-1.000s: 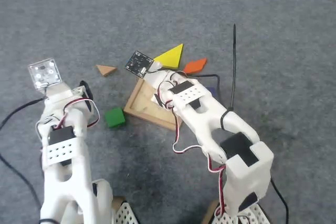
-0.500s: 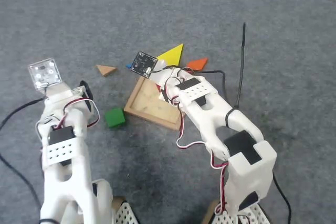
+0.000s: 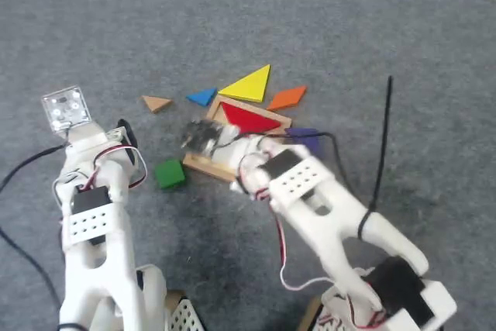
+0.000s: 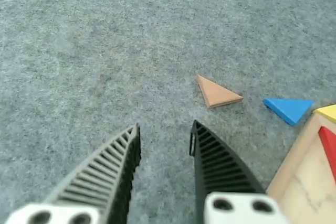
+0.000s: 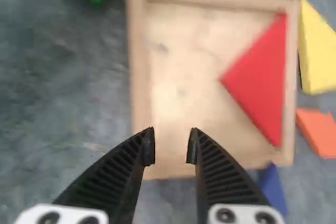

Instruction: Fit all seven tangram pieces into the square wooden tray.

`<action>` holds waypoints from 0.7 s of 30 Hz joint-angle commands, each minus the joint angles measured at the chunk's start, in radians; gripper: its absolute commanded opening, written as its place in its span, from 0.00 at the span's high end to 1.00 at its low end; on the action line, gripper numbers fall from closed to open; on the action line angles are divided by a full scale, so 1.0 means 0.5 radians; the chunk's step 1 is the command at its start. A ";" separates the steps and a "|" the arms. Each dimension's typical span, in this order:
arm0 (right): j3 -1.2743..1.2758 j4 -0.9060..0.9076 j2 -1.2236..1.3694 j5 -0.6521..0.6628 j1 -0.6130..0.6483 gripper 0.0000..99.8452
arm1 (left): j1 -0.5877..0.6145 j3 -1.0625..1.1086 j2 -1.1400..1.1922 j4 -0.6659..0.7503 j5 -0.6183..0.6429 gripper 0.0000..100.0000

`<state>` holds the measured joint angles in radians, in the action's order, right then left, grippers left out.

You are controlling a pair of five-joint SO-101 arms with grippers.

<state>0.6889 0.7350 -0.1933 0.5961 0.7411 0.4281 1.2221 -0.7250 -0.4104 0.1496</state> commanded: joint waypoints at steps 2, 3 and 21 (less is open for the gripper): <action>-0.114 0.002 0.201 0.031 0.063 0.84 | -0.018 -0.017 -0.064 0.040 -0.012 0.86; -0.166 0.014 0.287 0.031 0.063 0.84 | -0.018 -0.017 -0.064 0.040 -0.012 0.86; -0.565 0.502 0.634 0.316 0.054 0.99 | -0.018 -0.017 -0.058 0.040 -0.012 0.86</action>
<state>0.4358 0.9237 0.1749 0.7127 0.7626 0.4281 1.2221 -0.7250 -0.4104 0.1496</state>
